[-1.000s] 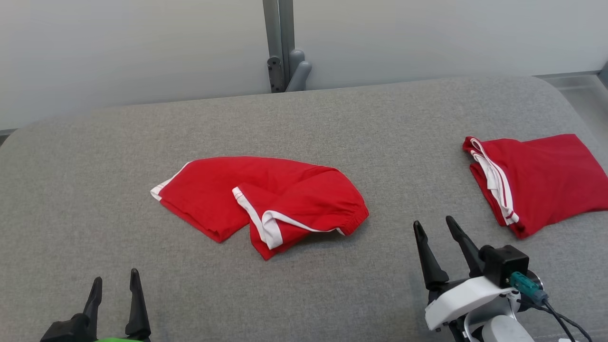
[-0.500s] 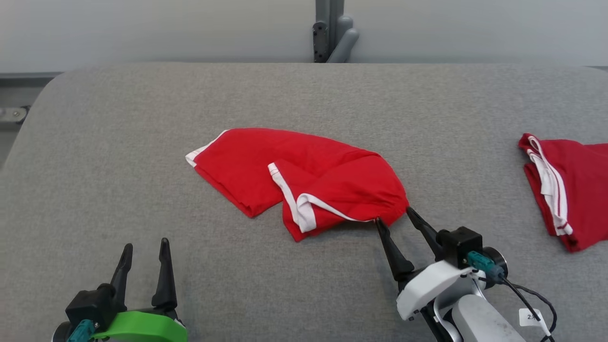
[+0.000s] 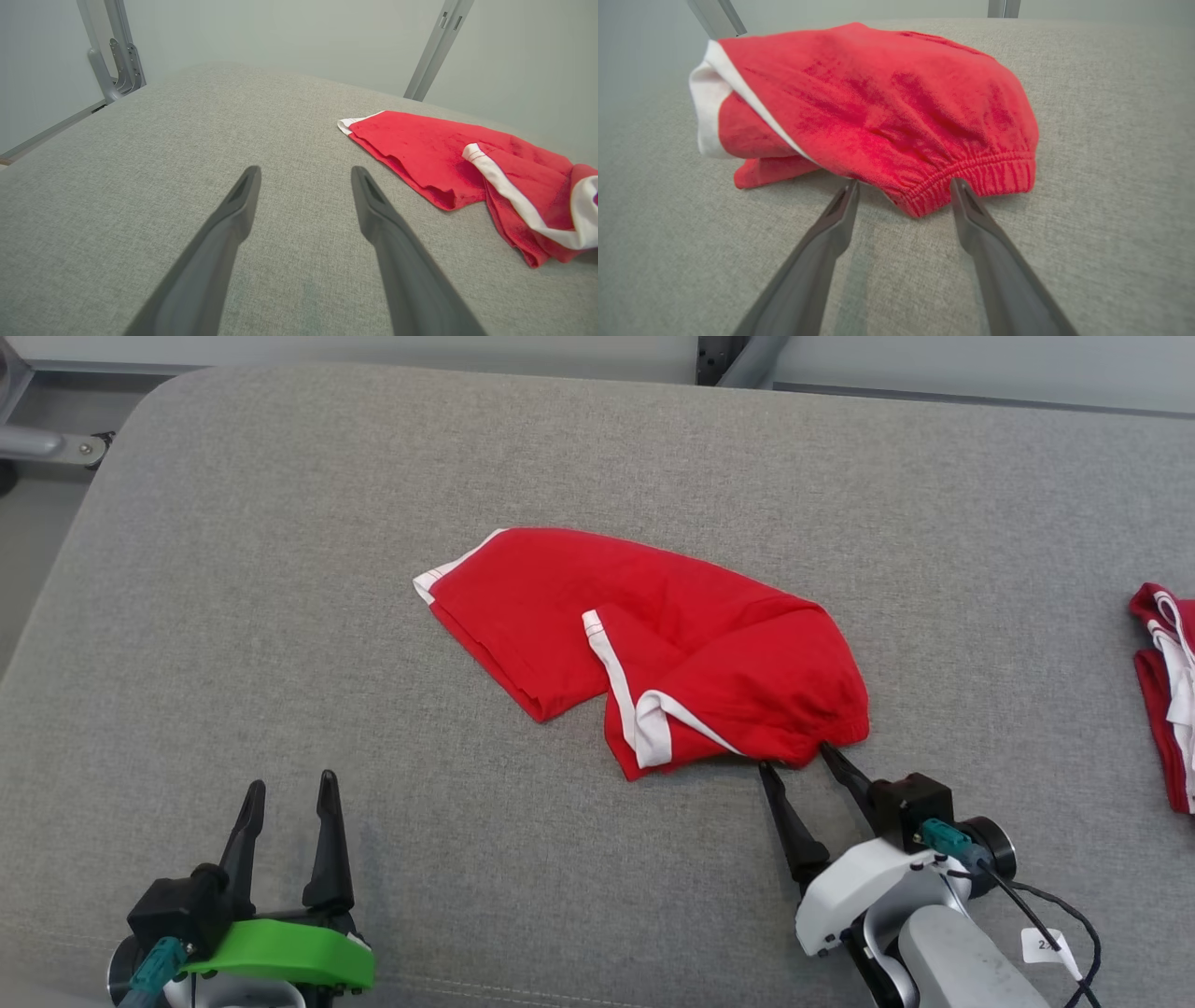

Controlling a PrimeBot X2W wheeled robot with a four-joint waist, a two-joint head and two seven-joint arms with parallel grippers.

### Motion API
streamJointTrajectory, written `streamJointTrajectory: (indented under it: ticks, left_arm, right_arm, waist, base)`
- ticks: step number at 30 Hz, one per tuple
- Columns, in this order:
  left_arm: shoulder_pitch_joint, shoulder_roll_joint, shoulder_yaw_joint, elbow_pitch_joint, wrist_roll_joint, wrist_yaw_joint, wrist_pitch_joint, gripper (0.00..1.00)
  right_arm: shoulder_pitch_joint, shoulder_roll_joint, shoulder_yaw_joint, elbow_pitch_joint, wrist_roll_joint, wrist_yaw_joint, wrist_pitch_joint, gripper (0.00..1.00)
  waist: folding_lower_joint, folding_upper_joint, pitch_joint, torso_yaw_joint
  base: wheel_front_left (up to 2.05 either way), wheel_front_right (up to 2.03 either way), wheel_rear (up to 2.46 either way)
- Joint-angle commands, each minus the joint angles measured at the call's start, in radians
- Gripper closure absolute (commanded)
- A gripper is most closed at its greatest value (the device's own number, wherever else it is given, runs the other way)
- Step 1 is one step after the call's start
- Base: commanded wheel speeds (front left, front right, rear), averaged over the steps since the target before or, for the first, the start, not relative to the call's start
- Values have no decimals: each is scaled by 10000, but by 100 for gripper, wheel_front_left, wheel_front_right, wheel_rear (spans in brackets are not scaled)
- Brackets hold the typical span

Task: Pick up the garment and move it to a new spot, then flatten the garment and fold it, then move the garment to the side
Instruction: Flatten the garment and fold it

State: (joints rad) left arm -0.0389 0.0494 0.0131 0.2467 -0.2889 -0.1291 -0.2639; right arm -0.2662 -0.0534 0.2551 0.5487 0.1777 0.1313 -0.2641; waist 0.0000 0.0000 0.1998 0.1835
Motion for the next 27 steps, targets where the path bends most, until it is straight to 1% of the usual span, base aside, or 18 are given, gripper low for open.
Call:
streamJointTrajectory:
  ticks: [1,6,7,8,9,11,12,16,20,23,27]
  left_arm:
    - [-162,29,-41,-30,-57,-23,1,0]
    - [-377,29,-165,-32,-123,-24,1,0]
    - [-408,29,-191,-28,-155,-24,1,0]
    - [-428,29,-219,-25,-168,-24,1,0]
    - [-445,29,-247,-18,-209,-24,1,0]
    - [-494,30,-272,-18,-288,-22,1,0]
    - [-502,30,-265,-25,-330,-22,1,0]
    - [-384,29,-236,-19,-399,-22,1,0]
    - [-201,29,-230,-4,-479,-22,1,0]
    - [-126,29,-343,-18,-531,-22,1,0]
    - [-126,30,-572,73,-584,-23,1,0]
  right_arm:
    - [-121,-29,77,54,-86,-12,0,0]
    - [-433,-24,247,325,-301,-14,0,0]
    - [-511,-20,287,439,-365,-12,0,2]
    - [-592,-17,296,533,-392,-12,0,14]
    - [-675,-11,275,606,-414,-12,0,43]
    - [-822,-6,222,728,-448,-12,0,76]
    - [-883,-7,197,744,-461,-12,0,100]
    - [-927,-4,13,366,-391,-14,0,100]
    - [-764,-98,-17,-503,-262,-12,0,100]
    - [-978,-143,416,-1395,-113,-12,0,100]
    - [-1842,-137,1416,-2185,344,-12,0,100]
  waist:
    - [0,0,120,37]
    - [0,0,298,16]
    - [0,0,328,25]
    - [0,0,358,40]
    - [0,0,382,64]
    - [0,0,410,116]
    - [0,0,415,140]
    - [0,0,349,179]
    - [0,0,145,112]
    - [0,0,-41,1]
    - [0,0,-352,-111]
  base:
    - [0,0,0]
    - [0,0,0]
    - [0,0,0]
    - [0,0,0]
    - [0,0,0]
    - [0,0,0]
    - [0,0,0]
    - [0,0,0]
    - [0,0,0]
    - [0,0,0]
    - [0,0,0]
